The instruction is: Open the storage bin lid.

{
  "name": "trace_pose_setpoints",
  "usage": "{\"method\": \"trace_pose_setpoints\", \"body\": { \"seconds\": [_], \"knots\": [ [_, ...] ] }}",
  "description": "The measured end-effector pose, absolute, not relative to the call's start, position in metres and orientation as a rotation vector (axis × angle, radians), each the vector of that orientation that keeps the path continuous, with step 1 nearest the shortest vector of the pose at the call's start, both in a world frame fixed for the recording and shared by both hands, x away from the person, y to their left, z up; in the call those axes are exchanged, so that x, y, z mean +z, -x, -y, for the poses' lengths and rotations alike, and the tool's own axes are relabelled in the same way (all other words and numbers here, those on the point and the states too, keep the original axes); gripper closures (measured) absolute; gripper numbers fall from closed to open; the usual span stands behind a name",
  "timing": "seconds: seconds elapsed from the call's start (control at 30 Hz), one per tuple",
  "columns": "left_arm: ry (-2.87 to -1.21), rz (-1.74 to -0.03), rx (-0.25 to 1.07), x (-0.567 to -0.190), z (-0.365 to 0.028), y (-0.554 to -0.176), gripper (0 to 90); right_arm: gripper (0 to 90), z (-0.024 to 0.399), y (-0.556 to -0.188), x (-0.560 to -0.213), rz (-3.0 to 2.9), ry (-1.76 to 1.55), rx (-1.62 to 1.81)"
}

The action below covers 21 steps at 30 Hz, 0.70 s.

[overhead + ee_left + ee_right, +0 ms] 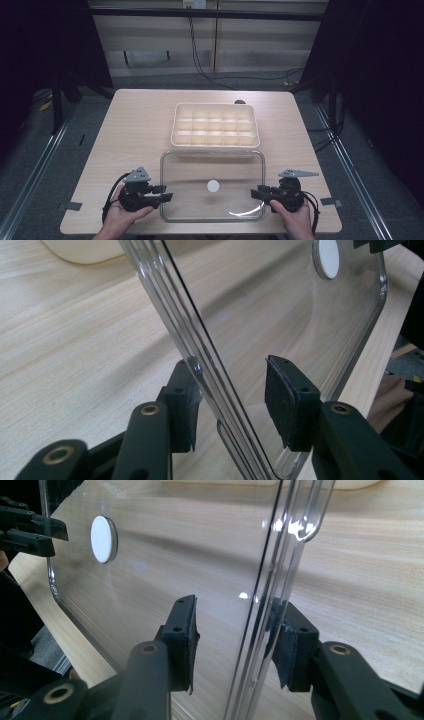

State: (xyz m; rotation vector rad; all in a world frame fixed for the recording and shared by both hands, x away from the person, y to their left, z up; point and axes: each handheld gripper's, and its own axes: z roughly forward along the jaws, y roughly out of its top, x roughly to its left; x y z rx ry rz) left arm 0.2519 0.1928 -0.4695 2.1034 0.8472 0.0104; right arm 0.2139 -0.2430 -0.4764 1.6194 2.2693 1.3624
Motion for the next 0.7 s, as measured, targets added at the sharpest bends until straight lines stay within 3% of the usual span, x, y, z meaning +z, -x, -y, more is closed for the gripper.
{"method": "trace_pose_setpoints", "body": {
  "seconds": [0.7],
  "knots": [
    [-2.148,-0.88,0.004,-0.48,-0.189,-0.263,54.2,45.8,0.241,-0.229,-0.491,-2.309,-1.689,1.272]
  ]
}}
